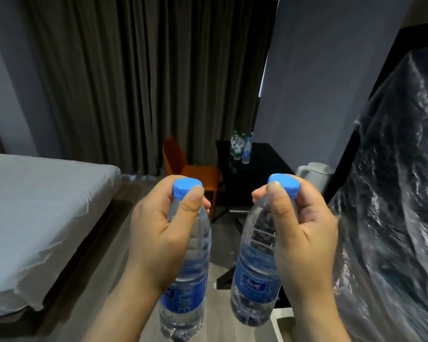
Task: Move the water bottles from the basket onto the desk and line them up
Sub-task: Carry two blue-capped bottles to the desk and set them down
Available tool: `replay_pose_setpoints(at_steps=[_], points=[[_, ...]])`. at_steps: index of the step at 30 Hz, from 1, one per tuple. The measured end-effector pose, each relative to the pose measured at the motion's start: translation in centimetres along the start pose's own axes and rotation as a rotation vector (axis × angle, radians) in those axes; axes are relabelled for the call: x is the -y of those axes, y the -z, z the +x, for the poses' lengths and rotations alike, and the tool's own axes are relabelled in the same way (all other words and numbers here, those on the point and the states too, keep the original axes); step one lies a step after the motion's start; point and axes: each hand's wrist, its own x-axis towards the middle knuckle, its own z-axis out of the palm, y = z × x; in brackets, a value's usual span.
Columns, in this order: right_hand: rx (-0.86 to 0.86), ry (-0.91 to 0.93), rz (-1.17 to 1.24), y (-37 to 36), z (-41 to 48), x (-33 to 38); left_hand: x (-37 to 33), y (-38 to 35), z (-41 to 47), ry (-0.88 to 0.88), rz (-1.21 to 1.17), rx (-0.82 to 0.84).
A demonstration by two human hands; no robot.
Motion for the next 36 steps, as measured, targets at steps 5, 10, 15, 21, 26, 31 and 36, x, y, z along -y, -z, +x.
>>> replay_pose_setpoints(at_steps=[5, 10, 15, 21, 26, 31, 36], points=[[-0.006, -0.027, 0.006, -3.3, 4.4, -4.8, 5.1, -1.4, 5.4, -0.008, 0.008, 0.004], [-0.044, -0.021, -0.043, -7.8, 9.2, -9.6, 10.8, -1.8, 12.0, -0.022, -0.032, 0.016], [-0.063, -0.017, -0.067, -13.7, 14.5, -13.6, 16.2, -0.9, 20.0, -0.031, -0.047, 0.044], [-0.086, -0.038, -0.091, -20.0, 19.1, -18.3, 22.1, -0.3, 27.5, -0.051, -0.038, 0.073], [-0.077, -0.068, -0.089, -23.2, 22.9, -22.0, 26.6, -0.8, 32.1, -0.022, -0.046, 0.082], [-0.056, -0.050, -0.062, -26.0, 27.6, -26.9, 31.1, -2.6, 37.2, -0.022, -0.065, 0.080], [-0.065, -0.016, -0.010, -28.4, 33.6, -32.4, 35.1, -5.6, 43.8, -0.058, -0.066, 0.099]])
